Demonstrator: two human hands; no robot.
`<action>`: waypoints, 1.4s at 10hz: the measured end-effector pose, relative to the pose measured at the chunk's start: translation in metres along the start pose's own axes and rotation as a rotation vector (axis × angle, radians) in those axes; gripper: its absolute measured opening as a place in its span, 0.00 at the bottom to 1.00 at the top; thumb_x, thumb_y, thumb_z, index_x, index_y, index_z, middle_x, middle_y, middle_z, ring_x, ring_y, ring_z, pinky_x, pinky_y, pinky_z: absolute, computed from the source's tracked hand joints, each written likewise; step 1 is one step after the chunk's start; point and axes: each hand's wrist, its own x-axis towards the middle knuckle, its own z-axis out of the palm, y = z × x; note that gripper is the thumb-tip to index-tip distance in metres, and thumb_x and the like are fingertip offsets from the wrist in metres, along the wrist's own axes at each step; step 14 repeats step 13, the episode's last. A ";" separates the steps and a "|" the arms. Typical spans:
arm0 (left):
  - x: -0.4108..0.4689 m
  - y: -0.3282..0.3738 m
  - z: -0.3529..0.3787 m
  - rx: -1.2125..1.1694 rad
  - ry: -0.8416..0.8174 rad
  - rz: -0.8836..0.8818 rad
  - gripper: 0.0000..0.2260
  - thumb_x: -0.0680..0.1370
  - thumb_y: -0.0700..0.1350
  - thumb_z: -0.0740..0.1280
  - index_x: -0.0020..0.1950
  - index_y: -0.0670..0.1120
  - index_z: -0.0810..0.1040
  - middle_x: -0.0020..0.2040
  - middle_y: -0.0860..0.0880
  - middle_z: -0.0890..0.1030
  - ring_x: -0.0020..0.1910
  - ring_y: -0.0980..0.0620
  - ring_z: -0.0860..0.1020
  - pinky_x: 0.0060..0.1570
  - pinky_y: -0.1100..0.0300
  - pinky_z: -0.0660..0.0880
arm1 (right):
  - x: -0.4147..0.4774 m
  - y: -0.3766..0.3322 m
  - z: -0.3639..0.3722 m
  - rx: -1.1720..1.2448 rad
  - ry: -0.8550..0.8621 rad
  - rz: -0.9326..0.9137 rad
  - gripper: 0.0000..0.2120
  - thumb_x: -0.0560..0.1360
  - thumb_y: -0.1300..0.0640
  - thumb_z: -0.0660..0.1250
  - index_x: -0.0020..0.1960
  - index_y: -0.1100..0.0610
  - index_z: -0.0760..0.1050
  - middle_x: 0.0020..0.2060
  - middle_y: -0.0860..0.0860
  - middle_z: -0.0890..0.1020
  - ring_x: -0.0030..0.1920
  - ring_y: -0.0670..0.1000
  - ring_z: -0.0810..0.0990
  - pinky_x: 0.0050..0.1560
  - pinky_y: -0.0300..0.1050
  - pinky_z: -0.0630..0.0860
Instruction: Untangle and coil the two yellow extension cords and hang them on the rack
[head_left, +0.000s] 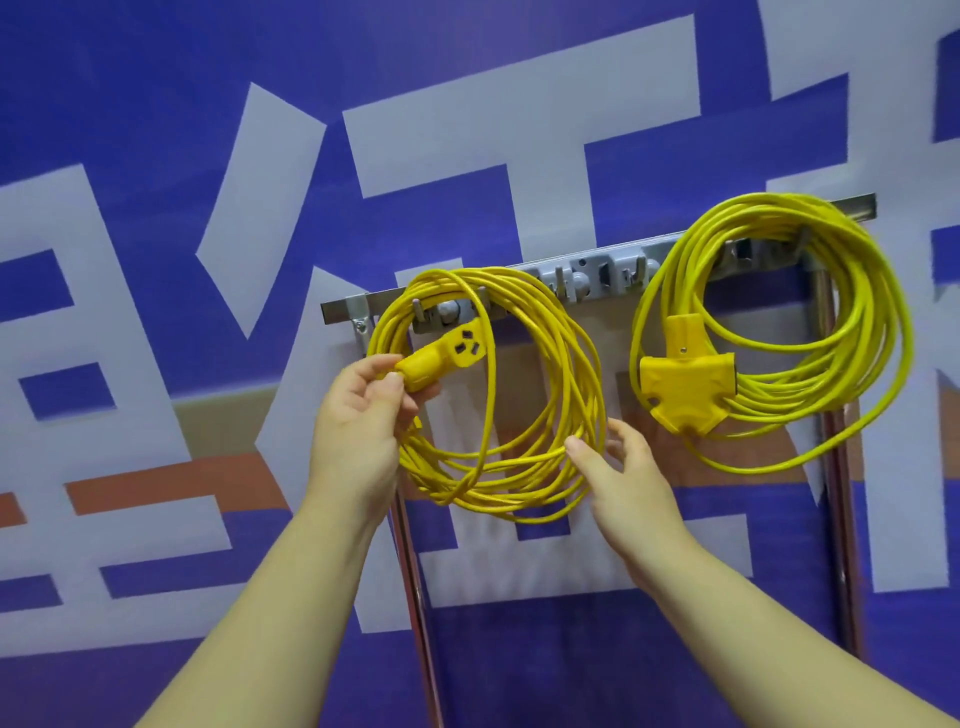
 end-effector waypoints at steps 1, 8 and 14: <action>0.000 -0.001 -0.012 -0.240 0.039 -0.071 0.10 0.86 0.37 0.55 0.61 0.42 0.76 0.32 0.48 0.75 0.46 0.47 0.85 0.65 0.40 0.74 | -0.005 -0.012 -0.001 -0.103 0.029 -0.027 0.30 0.77 0.42 0.68 0.76 0.48 0.63 0.70 0.48 0.72 0.63 0.48 0.75 0.48 0.38 0.71; -0.026 -0.050 0.024 1.413 -0.639 0.433 0.06 0.81 0.55 0.64 0.56 0.58 0.78 0.50 0.53 0.79 0.62 0.50 0.71 0.73 0.41 0.57 | -0.004 -0.023 -0.017 -0.143 -0.124 0.123 0.22 0.80 0.44 0.65 0.73 0.45 0.68 0.69 0.48 0.74 0.66 0.53 0.75 0.63 0.54 0.77; -0.023 -0.034 0.031 1.613 -0.800 0.485 0.08 0.80 0.55 0.67 0.58 0.57 0.78 0.53 0.52 0.81 0.65 0.47 0.71 0.74 0.33 0.54 | -0.012 -0.075 -0.037 -0.990 -0.142 -0.430 0.24 0.76 0.45 0.68 0.70 0.52 0.72 0.64 0.52 0.76 0.63 0.53 0.76 0.60 0.47 0.75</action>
